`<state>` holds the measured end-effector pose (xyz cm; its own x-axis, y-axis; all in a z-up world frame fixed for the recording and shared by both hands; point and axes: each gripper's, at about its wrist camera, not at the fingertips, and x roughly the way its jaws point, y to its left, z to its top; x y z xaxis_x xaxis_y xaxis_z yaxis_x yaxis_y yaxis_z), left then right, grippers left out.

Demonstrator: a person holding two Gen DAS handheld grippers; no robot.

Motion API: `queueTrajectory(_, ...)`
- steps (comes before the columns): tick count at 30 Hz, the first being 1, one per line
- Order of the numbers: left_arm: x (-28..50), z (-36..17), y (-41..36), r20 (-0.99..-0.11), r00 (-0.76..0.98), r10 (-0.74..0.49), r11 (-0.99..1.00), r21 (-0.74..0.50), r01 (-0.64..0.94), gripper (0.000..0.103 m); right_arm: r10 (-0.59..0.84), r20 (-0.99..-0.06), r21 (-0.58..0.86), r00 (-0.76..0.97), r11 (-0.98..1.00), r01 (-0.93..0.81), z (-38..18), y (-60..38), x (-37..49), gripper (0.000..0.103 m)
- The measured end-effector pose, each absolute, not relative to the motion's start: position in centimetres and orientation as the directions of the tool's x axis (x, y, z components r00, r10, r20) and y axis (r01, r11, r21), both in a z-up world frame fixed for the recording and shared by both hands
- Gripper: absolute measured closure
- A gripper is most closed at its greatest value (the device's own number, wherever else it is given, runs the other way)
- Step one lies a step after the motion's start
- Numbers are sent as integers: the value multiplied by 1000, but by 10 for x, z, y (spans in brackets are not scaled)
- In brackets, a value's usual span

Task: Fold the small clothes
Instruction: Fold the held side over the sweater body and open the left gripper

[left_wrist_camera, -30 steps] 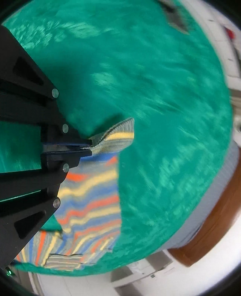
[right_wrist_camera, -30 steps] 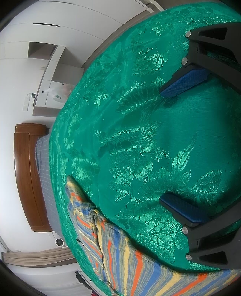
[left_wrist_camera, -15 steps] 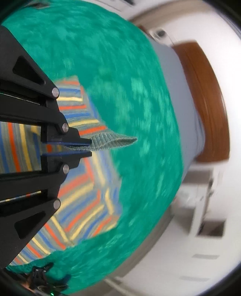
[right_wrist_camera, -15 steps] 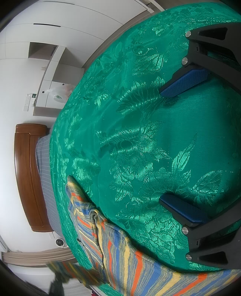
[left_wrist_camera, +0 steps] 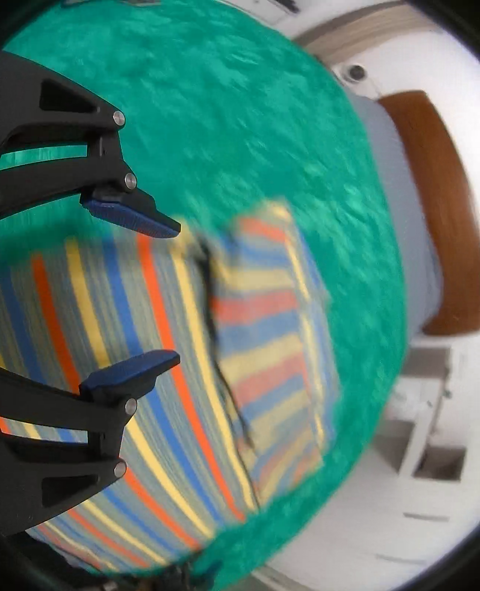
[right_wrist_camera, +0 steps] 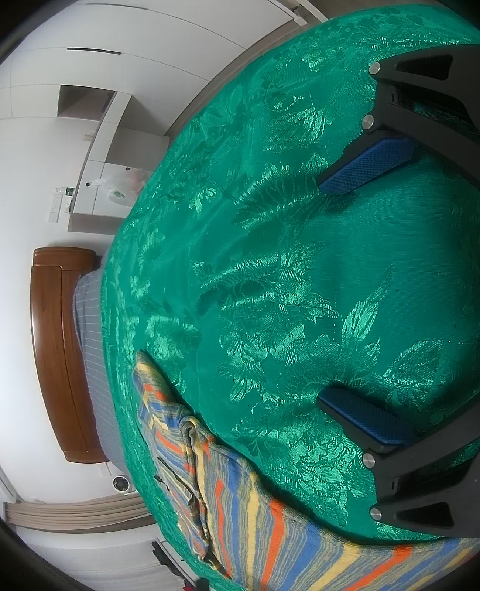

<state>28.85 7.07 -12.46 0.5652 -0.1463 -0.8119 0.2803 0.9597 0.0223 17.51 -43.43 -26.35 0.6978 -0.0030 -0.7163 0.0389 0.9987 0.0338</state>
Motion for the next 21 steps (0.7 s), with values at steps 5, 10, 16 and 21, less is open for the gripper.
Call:
queueTrajectory(5, 313, -149, 79, -830, 533, -165, 951, 10, 310, 41, -7, -720, 30, 694, 999, 40, -264, -434, 175, 1)
queueTrajectory(10, 339, -165, 73, -788, 615, -23, 984, 89, 151, 100, -13, -726, 24, 688, 999, 43, -263, -433, 176, 1)
queueTrajectory(16, 316, -181, 100, -766, 641, -53, 999, -33, 42, 100, -17, -726, 20, 687, 999, 46, -264, -432, 177, 0)
queueTrajectory(21, 324, -184, 108, -786, 611, -92, 996, -85, 41, 96, -17, -725, 21, 689, 999, 46, -264, -433, 176, 0)
